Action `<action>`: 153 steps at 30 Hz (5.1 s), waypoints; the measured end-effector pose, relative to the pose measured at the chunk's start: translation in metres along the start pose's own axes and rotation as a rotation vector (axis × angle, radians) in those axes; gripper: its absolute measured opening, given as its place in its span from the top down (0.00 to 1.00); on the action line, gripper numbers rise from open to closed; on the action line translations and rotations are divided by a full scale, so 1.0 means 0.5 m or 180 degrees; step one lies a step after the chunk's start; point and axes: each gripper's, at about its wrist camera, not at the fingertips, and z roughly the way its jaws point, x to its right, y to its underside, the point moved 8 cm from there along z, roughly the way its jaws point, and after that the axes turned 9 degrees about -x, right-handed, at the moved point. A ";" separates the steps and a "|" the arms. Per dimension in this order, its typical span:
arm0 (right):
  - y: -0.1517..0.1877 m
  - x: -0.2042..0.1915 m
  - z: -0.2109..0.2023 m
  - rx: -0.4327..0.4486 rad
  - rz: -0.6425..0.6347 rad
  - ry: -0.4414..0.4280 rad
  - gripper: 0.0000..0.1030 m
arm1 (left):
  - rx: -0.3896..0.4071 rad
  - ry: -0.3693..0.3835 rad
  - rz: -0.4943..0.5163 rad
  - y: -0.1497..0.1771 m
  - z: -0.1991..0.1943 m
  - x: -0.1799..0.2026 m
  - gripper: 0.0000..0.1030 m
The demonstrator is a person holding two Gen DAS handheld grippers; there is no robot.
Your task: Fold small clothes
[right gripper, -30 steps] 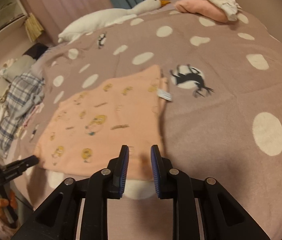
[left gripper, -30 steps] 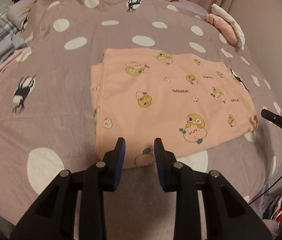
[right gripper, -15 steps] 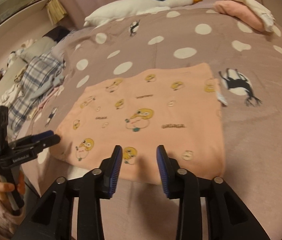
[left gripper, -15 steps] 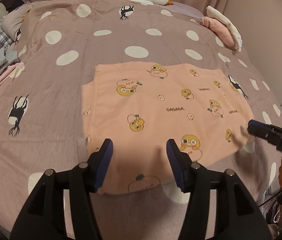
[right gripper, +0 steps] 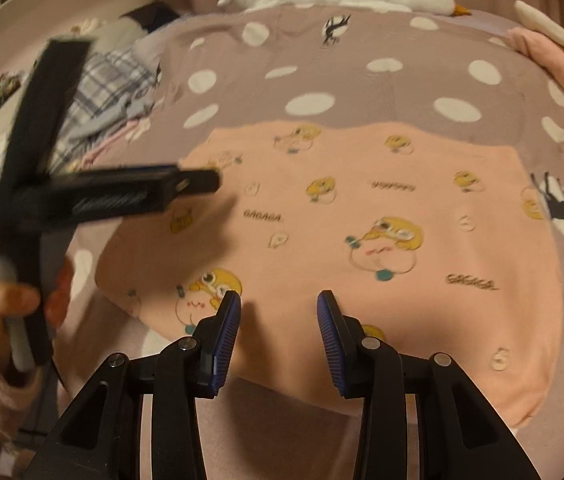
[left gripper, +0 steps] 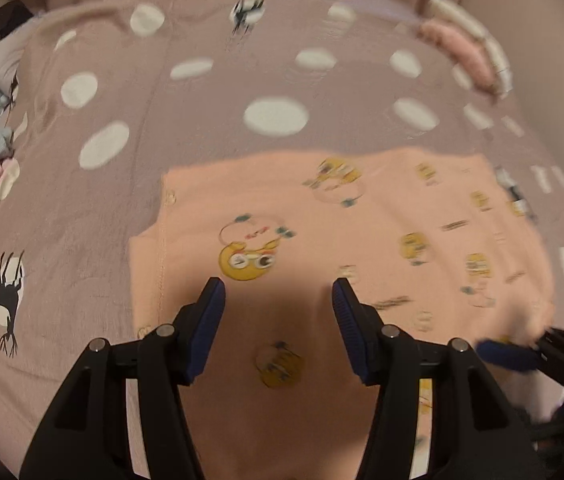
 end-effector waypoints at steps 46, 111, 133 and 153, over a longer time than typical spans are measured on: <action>0.013 0.193 -0.110 0.0282 0.0765 0.0129 0.61 | 0.0095 -0.0061 -0.0004 0.233 -0.065 0.003 0.46; 0.003 0.131 -0.093 0.0242 0.0464 0.0370 0.61 | -0.0244 0.1741 -0.1128 0.123 -0.045 -0.084 0.28; -0.142 0.058 0.023 0.0052 0.0213 0.0232 0.61 | -0.0111 0.1270 -0.0997 0.059 -0.037 -0.072 0.82; -0.142 0.053 0.061 -0.0218 0.0277 0.0159 0.79 | 0.0061 0.0768 -0.0524 0.030 -0.070 -0.021 0.86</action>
